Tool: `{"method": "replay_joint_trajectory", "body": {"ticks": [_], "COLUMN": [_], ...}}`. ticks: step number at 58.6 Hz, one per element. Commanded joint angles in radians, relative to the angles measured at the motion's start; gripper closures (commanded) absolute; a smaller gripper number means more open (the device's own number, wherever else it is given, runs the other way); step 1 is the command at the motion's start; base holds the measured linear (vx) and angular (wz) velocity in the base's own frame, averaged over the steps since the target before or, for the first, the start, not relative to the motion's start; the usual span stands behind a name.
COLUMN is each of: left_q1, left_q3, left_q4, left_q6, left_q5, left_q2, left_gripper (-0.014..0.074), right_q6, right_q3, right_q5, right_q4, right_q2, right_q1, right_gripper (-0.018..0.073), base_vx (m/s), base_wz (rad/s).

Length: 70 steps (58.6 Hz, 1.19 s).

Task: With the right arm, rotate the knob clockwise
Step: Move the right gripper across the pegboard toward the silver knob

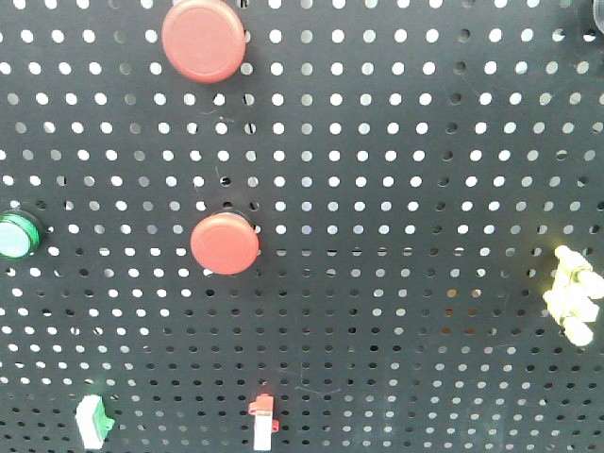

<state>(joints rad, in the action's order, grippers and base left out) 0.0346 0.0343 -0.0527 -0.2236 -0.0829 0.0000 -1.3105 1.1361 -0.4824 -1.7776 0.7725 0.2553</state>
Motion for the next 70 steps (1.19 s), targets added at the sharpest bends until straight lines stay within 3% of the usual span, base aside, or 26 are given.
{"method": "replay_joint_trajectory", "body": {"ticks": [1,42,54,70], "left_q1": [0.009,0.009,0.009,0.009], "left_q3": [0.016,0.016,0.016,0.016], "left_q4": [0.005,0.005,0.005,0.005], "left_q6": [0.004,0.004,0.004,0.004], "left_q5": [0.083,0.083,0.083,0.083], "left_q2": [0.011,0.011,0.011,0.011], "left_gripper": [0.0603,0.0603,0.0603,0.0603], "right_q6": [0.046,0.037,-0.039,-0.037], "right_q3": [0.026,0.026,0.026,0.026], "right_q5": [0.109,0.104,0.104,0.1], "right_q4": [-0.003,-0.003,-0.003,0.008], "right_q2": [0.0,0.003,0.003,0.002], "right_q1": [0.0,0.0,0.0,0.0], "right_gripper": [0.0567,0.0567,0.0567,0.0567], "base_vx": [0.0,0.0,0.0,0.0], "base_wz": [0.0,0.0,0.0,0.0]}}
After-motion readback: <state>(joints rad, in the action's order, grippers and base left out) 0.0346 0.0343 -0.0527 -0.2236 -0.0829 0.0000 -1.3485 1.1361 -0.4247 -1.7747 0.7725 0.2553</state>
